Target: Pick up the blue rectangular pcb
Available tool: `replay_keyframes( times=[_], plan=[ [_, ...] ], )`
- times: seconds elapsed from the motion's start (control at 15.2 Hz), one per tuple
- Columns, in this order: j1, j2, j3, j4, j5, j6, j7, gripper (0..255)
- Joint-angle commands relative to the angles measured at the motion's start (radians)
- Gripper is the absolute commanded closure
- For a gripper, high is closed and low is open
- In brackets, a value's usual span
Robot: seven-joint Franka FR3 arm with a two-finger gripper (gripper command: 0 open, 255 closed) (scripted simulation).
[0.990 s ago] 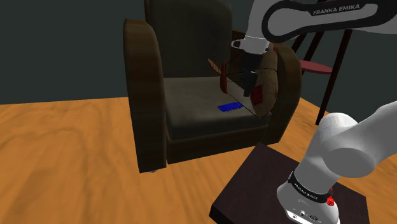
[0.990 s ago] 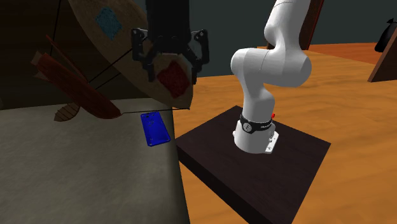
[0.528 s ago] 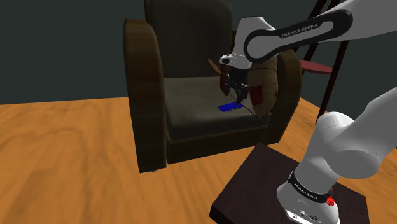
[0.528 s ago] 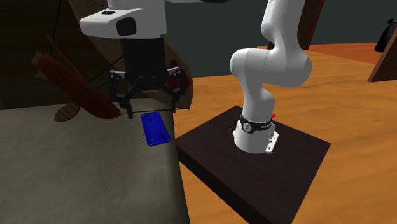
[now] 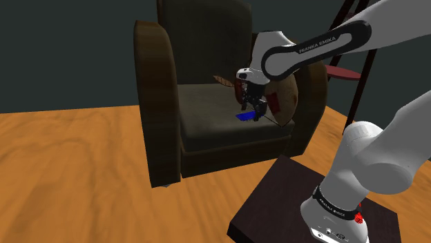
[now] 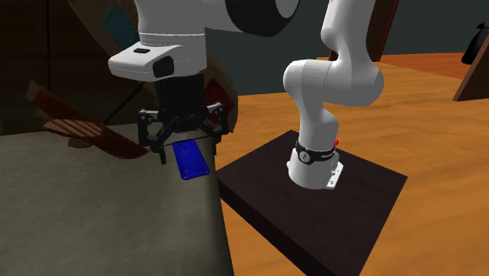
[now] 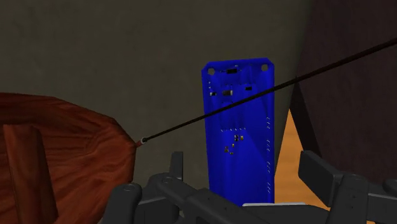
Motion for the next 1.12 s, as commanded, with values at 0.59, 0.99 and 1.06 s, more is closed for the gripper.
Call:
replay_keyframes(
  times=[0.59,0.99,1.06],
  plan=[
    [-0.002,0.004,-0.003,-0.005,0.000,0.004,0.000,255],
    [-0.002,-0.034,0.012,0.049,0.003,-0.087,0.001,255],
    [-0.001,-0.039,0.014,0.058,0.004,-0.102,0.001,255]
  ],
)
